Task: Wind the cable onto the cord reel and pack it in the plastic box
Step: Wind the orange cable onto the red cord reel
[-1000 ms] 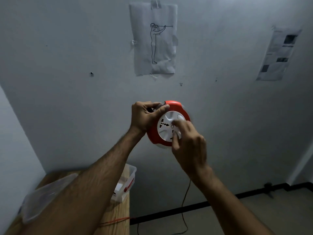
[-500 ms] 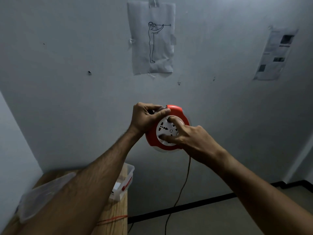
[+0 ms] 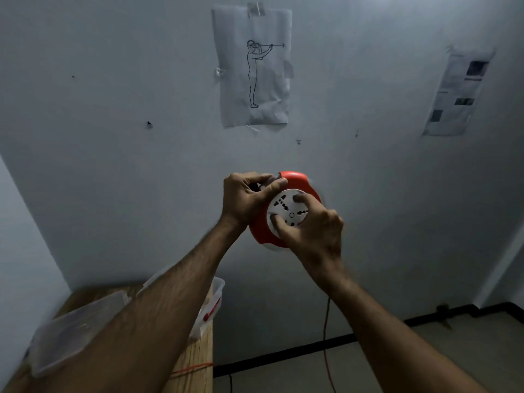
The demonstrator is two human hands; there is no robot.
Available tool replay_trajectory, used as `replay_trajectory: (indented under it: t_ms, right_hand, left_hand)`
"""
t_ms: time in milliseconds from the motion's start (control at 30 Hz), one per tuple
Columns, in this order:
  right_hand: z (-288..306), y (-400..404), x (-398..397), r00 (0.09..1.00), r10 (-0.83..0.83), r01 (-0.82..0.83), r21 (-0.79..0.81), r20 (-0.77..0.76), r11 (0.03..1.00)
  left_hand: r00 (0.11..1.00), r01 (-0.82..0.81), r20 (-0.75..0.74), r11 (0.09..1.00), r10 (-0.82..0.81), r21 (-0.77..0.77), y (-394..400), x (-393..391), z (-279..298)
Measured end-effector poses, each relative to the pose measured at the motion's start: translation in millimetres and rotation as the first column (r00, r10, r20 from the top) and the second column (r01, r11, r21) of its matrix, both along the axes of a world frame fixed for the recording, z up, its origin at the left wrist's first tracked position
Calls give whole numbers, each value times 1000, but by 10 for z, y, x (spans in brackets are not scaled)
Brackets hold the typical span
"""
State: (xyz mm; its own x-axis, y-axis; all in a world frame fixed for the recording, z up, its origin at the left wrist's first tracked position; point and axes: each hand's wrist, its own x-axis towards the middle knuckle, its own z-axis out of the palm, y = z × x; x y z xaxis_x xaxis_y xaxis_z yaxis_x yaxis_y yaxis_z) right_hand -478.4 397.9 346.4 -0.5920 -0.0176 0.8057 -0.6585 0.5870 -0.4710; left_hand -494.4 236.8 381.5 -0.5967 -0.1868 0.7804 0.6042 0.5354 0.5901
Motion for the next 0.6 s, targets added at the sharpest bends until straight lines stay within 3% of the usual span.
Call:
replay_trajectory:
  t_ms: [67, 100, 167, 267, 333, 367, 433, 467, 500, 533, 567, 600]
  right_hand:
    - [5, -130, 65, 960, 31, 55, -298, 279, 953]
    - [9, -188, 82, 894, 116, 94, -434, 433, 896]
    - [42, -270, 136, 707, 407, 192, -711, 578, 676]
    - [150, -287, 184, 486, 775, 379, -897, 403, 228]
    - [194, -258, 192, 408, 875, 435, -898, 261, 65]
    - [207, -238, 190, 382, 897, 431, -901, 221, 39]
    - [218, -199, 231, 355, 901, 370, -923, 250, 110]
    - [224, -179, 272, 375, 874, 296, -933, 310, 204]
    - [214, -160, 314, 452, 804, 173, -922, 387, 346]
    - [180, -135, 340, 606, 660, 11, -834, 445, 552]
    - [125, -100, 333, 802, 451, -133, -618, 391, 775]
    - [62, -49, 301, 944, 259, -190, -305, 206, 933]
  left_hand:
    - [999, -31, -31, 999, 30, -27, 17, -18, -11]
    - [999, -37, -42, 998, 35, -52, 17, -27, -15]
    - [999, -28, -46, 993, 23, -113, 21, -27, -24]
    - [999, -16, -46, 990, 9, -141, 39, -21, -58]
    - [999, -14, -51, 992, 8, -128, 38, -24, -84]
    - [999, -14, -50, 993, 8, -117, 27, -32, -87]
    - [999, -2, -34, 997, 0, -80, -15, -53, -77]
    - [1000, -1, -25, 998, -1, -62, -31, -60, -70]
    - [1000, -4, -19, 999, 3, -52, -45, -64, -62]
    - [1000, -5, -15, 999, 4, -50, -55, -65, -58]
    - [1000, -3, -13, 999, 2, -53, -61, -67, -57]
    - [1000, 4, -9, 998, -4, -57, -65, -68, -58]
